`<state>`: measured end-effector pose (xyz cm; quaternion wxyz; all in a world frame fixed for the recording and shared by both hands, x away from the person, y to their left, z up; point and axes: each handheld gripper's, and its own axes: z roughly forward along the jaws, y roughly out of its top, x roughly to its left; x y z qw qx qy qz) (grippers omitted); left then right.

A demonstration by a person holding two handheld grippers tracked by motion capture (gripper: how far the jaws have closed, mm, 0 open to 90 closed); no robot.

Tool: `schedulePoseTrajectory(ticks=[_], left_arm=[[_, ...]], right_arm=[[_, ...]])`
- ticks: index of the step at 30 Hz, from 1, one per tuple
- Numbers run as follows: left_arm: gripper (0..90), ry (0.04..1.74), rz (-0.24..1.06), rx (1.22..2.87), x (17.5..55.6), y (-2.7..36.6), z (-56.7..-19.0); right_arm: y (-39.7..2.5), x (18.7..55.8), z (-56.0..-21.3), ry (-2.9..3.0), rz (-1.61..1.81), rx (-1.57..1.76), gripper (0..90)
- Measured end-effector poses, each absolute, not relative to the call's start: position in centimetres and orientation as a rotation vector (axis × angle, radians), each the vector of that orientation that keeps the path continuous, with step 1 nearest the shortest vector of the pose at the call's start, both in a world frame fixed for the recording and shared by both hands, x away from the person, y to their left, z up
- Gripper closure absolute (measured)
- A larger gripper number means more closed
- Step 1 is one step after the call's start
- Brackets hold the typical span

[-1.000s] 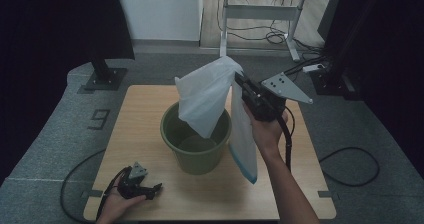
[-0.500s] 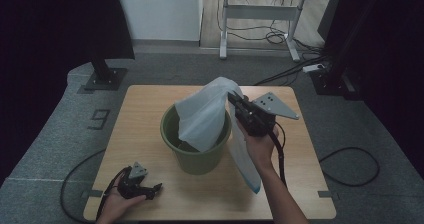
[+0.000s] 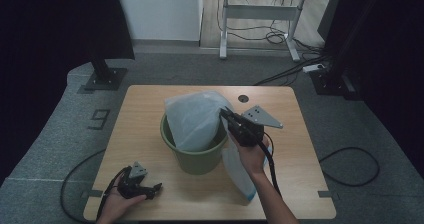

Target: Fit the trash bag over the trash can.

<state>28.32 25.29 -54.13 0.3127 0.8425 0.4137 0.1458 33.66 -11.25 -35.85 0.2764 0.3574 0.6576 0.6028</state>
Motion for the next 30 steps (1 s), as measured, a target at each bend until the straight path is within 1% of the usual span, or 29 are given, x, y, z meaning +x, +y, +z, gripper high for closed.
schedulePoseTrajectory(ticks=[1, 4, 7, 15, 30], left_arm=[[14.4, 1.091, 0.387, 2.224, 28.3, 25.3, -54.1], [14.4, 1.090, 0.390, 2.225, 28.3, 25.4, -54.0], [14.4, 1.090, 0.398, 2.218, 28.3, 25.4, -54.0], [14.5, 1.096, 0.393, 2.217, 28.3, 25.5, -54.0], [14.5, 1.102, 0.389, 2.220, 28.4, 25.7, -54.1]], right_arm=[[-11.1, 33.6, -36.5, 1.781, 1.603, 0.951, 88.5], [-11.1, 33.4, -36.9, 1.788, 1.595, 0.945, 88.5], [-12.1, 32.3, -37.4, 1.775, 1.598, 0.939, 88.5], [-14.1, 29.9, -36.4, 1.727, 1.615, 0.902, 88.4], [-14.9, 28.2, -36.0, 1.705, 1.649, 0.890, 88.4]])
